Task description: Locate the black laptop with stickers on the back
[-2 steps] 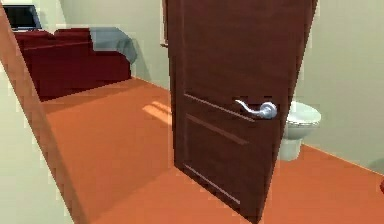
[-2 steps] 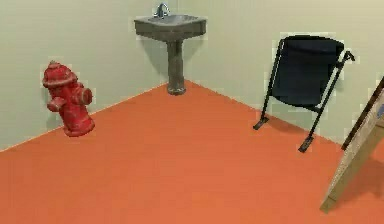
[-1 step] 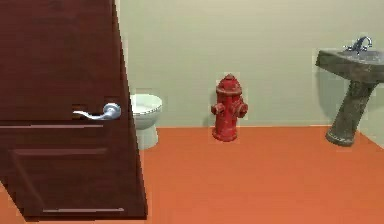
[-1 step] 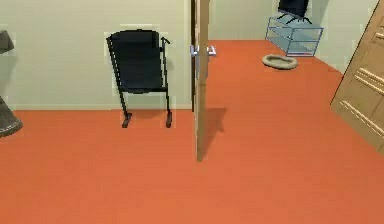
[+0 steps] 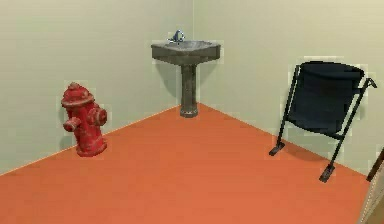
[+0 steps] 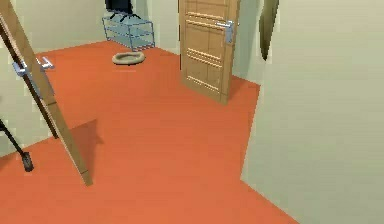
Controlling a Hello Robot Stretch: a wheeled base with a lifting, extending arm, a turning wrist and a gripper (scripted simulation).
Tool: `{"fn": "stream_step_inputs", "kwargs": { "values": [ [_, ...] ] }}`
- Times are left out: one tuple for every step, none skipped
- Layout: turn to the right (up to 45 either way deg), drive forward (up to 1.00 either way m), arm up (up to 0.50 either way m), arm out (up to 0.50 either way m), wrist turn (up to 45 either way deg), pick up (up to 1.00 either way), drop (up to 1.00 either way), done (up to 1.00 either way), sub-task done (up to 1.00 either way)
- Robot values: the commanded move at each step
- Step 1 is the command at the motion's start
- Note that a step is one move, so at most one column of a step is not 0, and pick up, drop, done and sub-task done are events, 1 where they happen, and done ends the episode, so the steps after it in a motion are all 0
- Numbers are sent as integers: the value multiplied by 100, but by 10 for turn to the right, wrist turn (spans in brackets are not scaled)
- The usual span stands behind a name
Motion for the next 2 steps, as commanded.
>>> {"fn": "stream_step_inputs", "kwargs": {
  "values": [
    [0, 5, 0, 0, 0, 0, 0, 0, 0],
    [-450, 0, 0, 0, 0, 0, 0, 0, 0]
  ]
}}
